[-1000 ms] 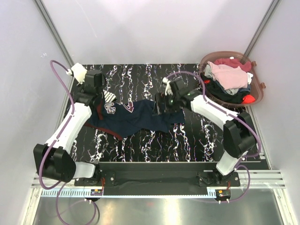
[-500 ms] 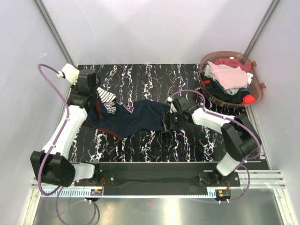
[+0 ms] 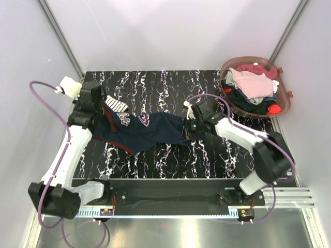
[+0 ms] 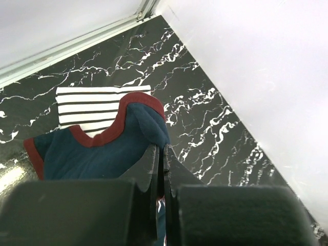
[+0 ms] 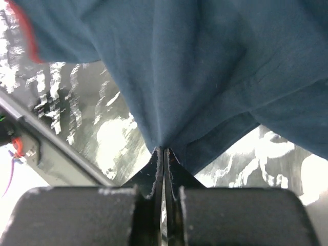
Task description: Fold and stack the tank tops
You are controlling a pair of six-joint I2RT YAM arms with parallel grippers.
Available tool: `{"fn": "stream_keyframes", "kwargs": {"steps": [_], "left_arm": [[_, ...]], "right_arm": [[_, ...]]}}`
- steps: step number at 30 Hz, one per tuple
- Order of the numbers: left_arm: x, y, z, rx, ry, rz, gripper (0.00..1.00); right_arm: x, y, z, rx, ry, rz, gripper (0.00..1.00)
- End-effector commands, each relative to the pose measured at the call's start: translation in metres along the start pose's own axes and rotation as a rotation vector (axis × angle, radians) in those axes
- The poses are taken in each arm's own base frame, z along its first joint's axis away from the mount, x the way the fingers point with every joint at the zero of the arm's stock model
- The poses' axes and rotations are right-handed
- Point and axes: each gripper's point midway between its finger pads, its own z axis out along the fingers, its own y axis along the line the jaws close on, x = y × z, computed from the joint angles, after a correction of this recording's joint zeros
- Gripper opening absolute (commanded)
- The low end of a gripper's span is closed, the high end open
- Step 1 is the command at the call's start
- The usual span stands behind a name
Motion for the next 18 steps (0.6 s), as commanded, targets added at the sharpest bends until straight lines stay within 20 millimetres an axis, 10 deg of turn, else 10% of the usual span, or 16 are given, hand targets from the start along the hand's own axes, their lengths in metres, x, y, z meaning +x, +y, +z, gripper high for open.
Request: {"fn": "stream_keyframes", "kwargs": {"steps": [1, 7, 12, 15, 16, 18], "left_arm": [[-0.013, -0.001, -0.012, 0.036, -0.037, -0.088, 0.0], [-0.004, 0.0, -0.014, 0.055, -0.018, -0.088, 0.0], [0.036, -0.004, 0.013, 0.023, 0.073, -0.035, 0.0], [0.054, 0.002, 0.032, -0.046, 0.096, 0.03, 0.0], [0.055, 0.005, 0.037, -0.07, 0.093, 0.052, 0.0], [0.058, 0.006, 0.047, -0.094, 0.114, 0.114, 0.29]], "right_arm": [[-0.01, 0.035, -0.058, -0.064, -0.096, -0.036, 0.0], [-0.042, 0.032, -0.127, 0.072, -0.263, 0.022, 0.0], [-0.104, -0.043, -0.133, 0.025, -0.36, 0.352, 0.04], [-0.127, -0.077, -0.118, 0.039, -0.385, 0.448, 0.28], [-0.13, -0.085, -0.114, 0.053, -0.387, 0.475, 0.67], [-0.133, -0.095, -0.103, 0.054, -0.383, 0.499, 0.87]]}}
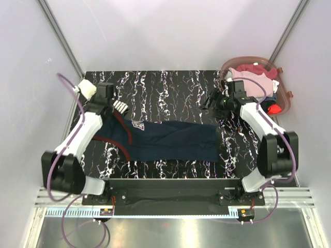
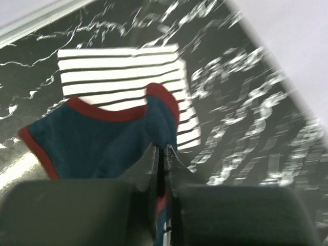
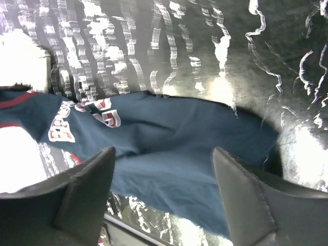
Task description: Fold and stack the tank tops
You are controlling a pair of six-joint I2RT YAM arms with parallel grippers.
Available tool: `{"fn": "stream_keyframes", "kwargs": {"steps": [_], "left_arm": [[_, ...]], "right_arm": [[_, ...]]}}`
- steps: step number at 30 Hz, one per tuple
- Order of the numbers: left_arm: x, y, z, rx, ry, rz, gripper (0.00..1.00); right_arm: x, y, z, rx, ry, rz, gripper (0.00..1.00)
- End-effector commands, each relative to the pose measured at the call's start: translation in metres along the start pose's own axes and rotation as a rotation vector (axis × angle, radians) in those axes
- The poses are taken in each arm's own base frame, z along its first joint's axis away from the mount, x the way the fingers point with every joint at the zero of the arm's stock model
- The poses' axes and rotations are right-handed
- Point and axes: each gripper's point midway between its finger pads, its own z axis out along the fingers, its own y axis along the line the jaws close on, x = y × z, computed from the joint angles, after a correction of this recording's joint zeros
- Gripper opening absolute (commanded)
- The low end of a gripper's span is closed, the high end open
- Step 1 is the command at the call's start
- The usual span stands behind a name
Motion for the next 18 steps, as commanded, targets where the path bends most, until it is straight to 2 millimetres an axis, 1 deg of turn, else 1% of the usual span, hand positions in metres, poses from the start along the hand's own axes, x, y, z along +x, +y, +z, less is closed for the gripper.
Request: {"fn": "stream_keyframes", "kwargs": {"steps": [1, 2, 3, 4, 5, 6, 7, 8, 9, 10, 11, 12, 13, 14, 15, 16, 17, 18], "left_arm": [[-0.02, -0.017, 0.007, 0.007, -0.019, 0.033, 0.55], [-0.017, -0.024, 0.009, 0.024, 0.008, 0.059, 0.76], [-0.016, -0.028, 0.009, 0.032, 0.022, 0.079, 0.89], [-0.016, -0.03, 0.008, 0.039, 0.037, 0.099, 0.97], [-0.012, -0.032, 0.006, 0.053, 0.064, 0.105, 0.98], [-0.01, -0.034, 0.004, 0.067, 0.078, 0.099, 0.99], [-0.002, -0.03, 0.003, 0.074, 0.099, 0.095, 0.99], [-0.003, -0.035, -0.005, 0.117, 0.108, 0.075, 0.99], [0.001, -0.034, -0.009, 0.135, 0.116, 0.07, 0.99], [0.006, -0.035, -0.014, 0.154, 0.124, 0.072, 0.99], [0.012, -0.031, -0.021, 0.171, 0.133, 0.07, 0.98], [0.023, -0.032, -0.028, 0.191, 0.151, 0.086, 0.98], [0.035, -0.026, -0.031, 0.187, 0.17, 0.094, 0.98], [0.042, -0.024, -0.036, 0.195, 0.188, 0.098, 0.97], [0.053, -0.024, -0.042, 0.209, 0.215, 0.112, 0.95], [0.066, -0.017, -0.044, 0.201, 0.244, 0.118, 0.95], [0.075, -0.014, -0.047, 0.206, 0.27, 0.132, 0.94], [0.083, -0.009, -0.049, 0.2, 0.284, 0.147, 0.91]], "right_arm": [[-0.009, 0.015, 0.012, -0.068, -0.009, 0.046, 0.87], [-0.009, 0.015, 0.013, -0.079, -0.013, 0.039, 0.88], [-0.004, 0.011, 0.014, -0.077, -0.007, 0.027, 0.88], [-0.002, 0.008, 0.015, -0.069, -0.007, 0.019, 0.87], [0.003, 0.004, 0.015, -0.056, 0.003, 0.014, 0.83], [0.006, -0.003, 0.014, -0.035, 0.001, -0.009, 0.82], [0.01, -0.009, 0.013, -0.016, 0.005, -0.015, 0.8], [0.015, -0.015, 0.012, 0.01, 0.014, -0.013, 0.79], [0.021, -0.025, 0.01, 0.044, 0.006, -0.027, 0.79], [0.024, -0.031, 0.008, 0.064, 0.002, -0.031, 0.79], [0.026, -0.037, 0.005, 0.087, -0.006, -0.036, 0.8], [0.031, -0.045, 0.003, 0.117, -0.013, -0.042, 0.81], [0.034, -0.048, 0.001, 0.127, -0.015, -0.046, 0.77], [0.038, -0.055, -0.002, 0.144, -0.024, -0.057, 0.65], [0.04, -0.057, -0.004, 0.152, -0.028, -0.058, 0.62], [0.041, -0.059, -0.006, 0.156, -0.035, -0.055, 0.62], [0.043, -0.06, -0.008, 0.161, -0.038, -0.056, 0.61], [0.048, -0.061, -0.011, 0.159, -0.041, -0.051, 0.59]]}}
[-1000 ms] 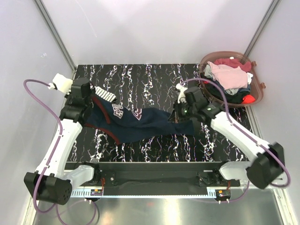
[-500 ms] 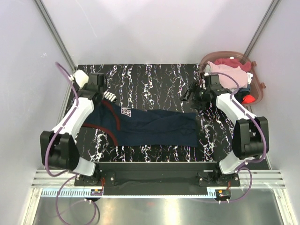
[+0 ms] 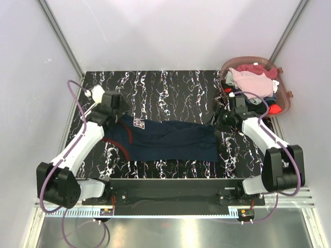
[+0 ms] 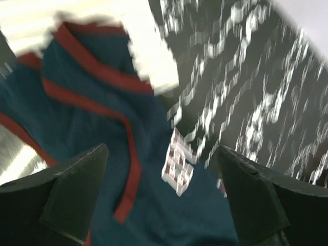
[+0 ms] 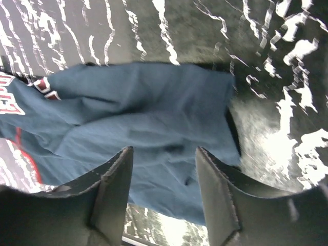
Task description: Fold and stack the tank tops
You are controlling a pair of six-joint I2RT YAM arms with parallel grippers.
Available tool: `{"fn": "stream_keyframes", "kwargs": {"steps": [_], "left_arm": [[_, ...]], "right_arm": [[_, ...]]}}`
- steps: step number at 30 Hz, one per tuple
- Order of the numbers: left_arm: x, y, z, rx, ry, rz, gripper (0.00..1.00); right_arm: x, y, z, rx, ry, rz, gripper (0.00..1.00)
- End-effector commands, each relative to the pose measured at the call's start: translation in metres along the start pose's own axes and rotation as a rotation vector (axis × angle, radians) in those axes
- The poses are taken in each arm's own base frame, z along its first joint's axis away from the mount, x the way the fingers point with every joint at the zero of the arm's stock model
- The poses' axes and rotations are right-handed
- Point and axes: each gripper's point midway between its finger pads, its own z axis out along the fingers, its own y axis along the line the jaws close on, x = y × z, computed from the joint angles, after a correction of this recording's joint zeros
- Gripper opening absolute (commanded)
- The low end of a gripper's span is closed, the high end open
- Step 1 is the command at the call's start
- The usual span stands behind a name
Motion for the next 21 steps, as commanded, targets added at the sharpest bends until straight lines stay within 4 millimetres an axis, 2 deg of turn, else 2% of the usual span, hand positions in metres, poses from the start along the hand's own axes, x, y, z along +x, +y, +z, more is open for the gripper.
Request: {"fn": "stream_keyframes", "kwargs": {"steps": [1, 3, 4, 8, 11, 17, 19, 21], "left_arm": [[0.045, 0.007, -0.005, 0.02, 0.109, 0.031, 0.89], [0.063, 0.011, -0.01, 0.04, 0.143, 0.04, 0.81], [0.078, 0.022, -0.008, 0.023, 0.173, 0.049, 0.78], [0.106, 0.031, -0.008, 0.066, 0.234, 0.028, 0.7], [0.118, 0.035, -0.004, 0.064, 0.259, 0.024, 0.66], [0.138, 0.033, 0.005, 0.076, 0.318, 0.025, 0.58], [0.143, 0.035, 0.01, 0.062, 0.333, 0.034, 0.58], [0.147, 0.036, 0.012, 0.056, 0.346, 0.038, 0.58]], "right_arm": [[-0.003, -0.004, -0.014, 0.018, -0.077, -0.036, 0.57], [0.006, -0.008, -0.016, 0.018, -0.077, -0.027, 0.54], [0.008, -0.011, -0.017, 0.023, -0.076, -0.025, 0.51], [0.025, -0.022, -0.009, 0.041, -0.041, -0.001, 0.49], [0.025, -0.033, -0.005, 0.087, -0.062, 0.026, 0.44], [0.029, -0.046, 0.004, 0.118, -0.094, 0.059, 0.43], [0.031, -0.048, 0.011, 0.127, -0.071, 0.062, 0.44], [0.027, -0.047, 0.013, 0.132, -0.072, 0.06, 0.52]]}}
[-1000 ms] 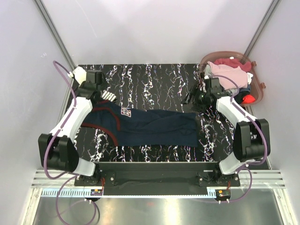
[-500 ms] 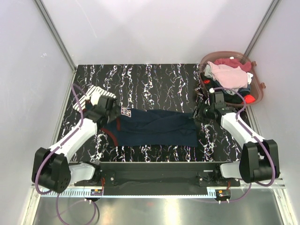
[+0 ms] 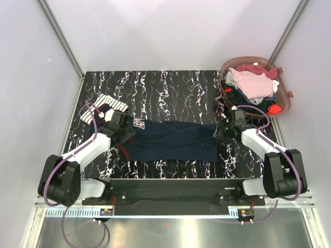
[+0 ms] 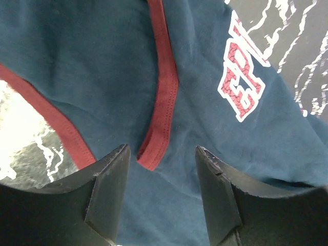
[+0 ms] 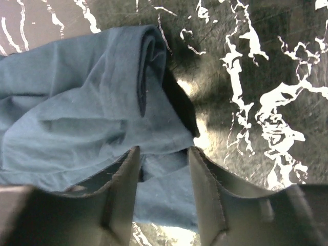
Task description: Fold and stack the tank tops
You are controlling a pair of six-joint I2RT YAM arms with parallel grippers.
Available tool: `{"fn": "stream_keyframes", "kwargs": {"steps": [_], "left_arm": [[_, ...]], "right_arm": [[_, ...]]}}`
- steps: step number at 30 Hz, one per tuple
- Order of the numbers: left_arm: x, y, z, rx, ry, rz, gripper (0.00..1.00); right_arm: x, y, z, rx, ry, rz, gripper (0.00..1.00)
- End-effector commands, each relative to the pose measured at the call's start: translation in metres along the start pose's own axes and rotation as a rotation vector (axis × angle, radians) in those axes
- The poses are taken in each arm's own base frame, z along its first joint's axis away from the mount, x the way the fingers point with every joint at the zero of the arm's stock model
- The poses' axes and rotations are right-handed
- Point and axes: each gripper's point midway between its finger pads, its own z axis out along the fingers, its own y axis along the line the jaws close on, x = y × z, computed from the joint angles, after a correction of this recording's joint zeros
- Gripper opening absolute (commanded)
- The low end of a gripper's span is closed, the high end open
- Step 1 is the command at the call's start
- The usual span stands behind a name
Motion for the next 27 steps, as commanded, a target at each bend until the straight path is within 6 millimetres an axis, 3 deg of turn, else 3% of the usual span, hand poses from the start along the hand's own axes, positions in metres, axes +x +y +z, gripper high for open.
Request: {"fn": "stream_keyframes", "kwargs": {"steps": [1, 9, 18, 27], "left_arm": [[0.004, -0.013, 0.008, 0.045, 0.02, -0.017, 0.58], [0.018, 0.002, 0.016, -0.011, 0.056, -0.044, 0.42], [0.02, 0.022, 0.005, -0.042, 0.027, -0.049, 0.46], [0.018, 0.017, -0.004, 0.026, -0.003, -0.075, 0.5]], "right_arm": [[-0.02, 0.008, 0.004, -0.004, -0.066, -0.001, 0.52], [-0.02, 0.006, 0.001, -0.001, -0.075, 0.003, 0.48], [-0.019, 0.007, 0.0, -0.008, -0.077, -0.001, 0.47], [-0.017, 0.009, 0.0, -0.024, -0.07, -0.008, 0.48]]}}
